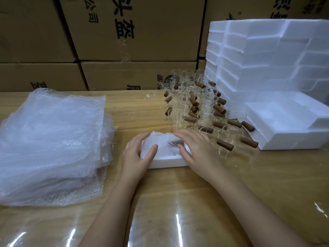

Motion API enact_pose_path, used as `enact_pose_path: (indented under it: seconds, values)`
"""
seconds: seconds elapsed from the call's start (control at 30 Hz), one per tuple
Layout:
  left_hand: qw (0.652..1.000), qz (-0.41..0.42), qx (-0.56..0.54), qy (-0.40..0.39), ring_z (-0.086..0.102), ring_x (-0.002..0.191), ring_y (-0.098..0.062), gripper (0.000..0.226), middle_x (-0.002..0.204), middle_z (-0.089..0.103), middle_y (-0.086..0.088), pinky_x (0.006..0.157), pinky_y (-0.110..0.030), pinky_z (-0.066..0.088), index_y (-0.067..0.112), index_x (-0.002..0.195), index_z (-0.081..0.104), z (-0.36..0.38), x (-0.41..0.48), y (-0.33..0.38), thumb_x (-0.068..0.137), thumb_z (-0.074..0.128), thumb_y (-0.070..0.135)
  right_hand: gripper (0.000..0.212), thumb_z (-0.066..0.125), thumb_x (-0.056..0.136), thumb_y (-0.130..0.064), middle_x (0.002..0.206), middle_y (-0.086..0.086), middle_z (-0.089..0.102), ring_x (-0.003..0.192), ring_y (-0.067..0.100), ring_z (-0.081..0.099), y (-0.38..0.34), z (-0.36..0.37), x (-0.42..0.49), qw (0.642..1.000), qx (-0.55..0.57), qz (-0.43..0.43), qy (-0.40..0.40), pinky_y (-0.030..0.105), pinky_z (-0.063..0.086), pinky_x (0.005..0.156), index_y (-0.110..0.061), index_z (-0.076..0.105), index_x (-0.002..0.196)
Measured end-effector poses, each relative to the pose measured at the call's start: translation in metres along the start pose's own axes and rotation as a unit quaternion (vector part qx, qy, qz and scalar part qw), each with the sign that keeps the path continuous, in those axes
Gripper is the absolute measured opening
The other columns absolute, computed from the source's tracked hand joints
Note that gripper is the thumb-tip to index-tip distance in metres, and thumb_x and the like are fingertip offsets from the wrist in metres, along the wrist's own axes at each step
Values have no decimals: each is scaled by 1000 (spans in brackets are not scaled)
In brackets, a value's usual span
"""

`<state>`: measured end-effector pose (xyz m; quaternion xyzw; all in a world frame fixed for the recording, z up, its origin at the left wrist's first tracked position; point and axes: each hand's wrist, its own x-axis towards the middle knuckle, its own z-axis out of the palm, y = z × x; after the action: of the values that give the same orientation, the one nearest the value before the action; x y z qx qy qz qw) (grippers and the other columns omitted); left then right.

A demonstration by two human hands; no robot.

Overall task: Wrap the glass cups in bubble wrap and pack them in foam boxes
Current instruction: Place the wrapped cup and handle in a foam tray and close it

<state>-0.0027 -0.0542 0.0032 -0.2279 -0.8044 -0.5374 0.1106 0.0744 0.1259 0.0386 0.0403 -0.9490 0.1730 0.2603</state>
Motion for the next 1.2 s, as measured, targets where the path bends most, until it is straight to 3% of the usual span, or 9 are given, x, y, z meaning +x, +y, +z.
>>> enact_pose_path:
  seconds: [0.17,0.33,0.47,0.63,0.73,0.8,0.93,1.1,1.2]
  values:
    - [1000,-12,0,5,43,116,-1,34,111,53,34,91,-3,27,37,111,60,0,0,2,78,65,41,55,44,88,-4,145,-12,41,135,11,32,-5,8,11,995,-33,-27,-91,16,4,105,-24,44,139]
    - [1000,-12,10,12,43,114,-2,33,109,54,32,89,2,26,31,113,63,0,-1,0,83,73,22,52,52,79,8,134,-4,56,131,23,43,-5,6,13,988,-91,-90,-83,42,30,104,-15,61,125]
    - [1000,-10,13,17,43,113,-1,32,109,55,32,89,2,25,31,112,64,1,0,2,82,73,22,51,59,73,10,126,-4,62,124,26,50,-6,4,18,978,-145,-120,-92,42,36,98,-16,65,117]
    - [1000,-11,23,13,45,115,-6,33,110,59,25,89,1,25,30,113,65,2,0,2,82,73,21,46,44,88,-3,129,-12,56,126,17,41,-15,14,34,965,-153,-120,-177,35,8,112,-25,55,126]
    - [999,23,40,17,49,114,-12,30,112,60,20,94,-7,28,21,108,68,0,0,7,81,68,34,42,42,89,-4,124,-10,57,125,18,42,-19,21,39,961,-168,-104,-192,36,0,114,-24,55,124]
    - [991,95,88,31,53,110,-19,32,115,64,9,98,-26,33,15,97,72,2,0,9,81,56,38,41,44,87,-3,121,-8,59,123,20,44,-21,23,41,960,-179,-102,-190,37,2,114,-23,56,121]
    - [967,159,193,46,61,98,-27,33,93,69,6,84,-43,38,15,84,73,1,-1,12,87,47,35,44,42,88,-1,124,-10,57,125,14,41,-19,19,38,974,-101,-76,-189,32,7,114,-25,58,121]
    - [941,177,289,-23,61,108,-31,40,85,70,6,94,-47,36,13,80,70,0,1,16,83,45,44,41,42,83,2,111,-12,65,111,5,54,8,-29,14,987,152,-3,-45,24,35,99,-19,69,104]
    - [927,162,334,-63,63,105,-32,46,87,72,2,98,-53,36,13,82,72,1,5,18,81,43,49,41,40,76,6,98,-8,65,98,12,57,46,-72,-5,987,95,44,122,25,40,85,-13,71,95]
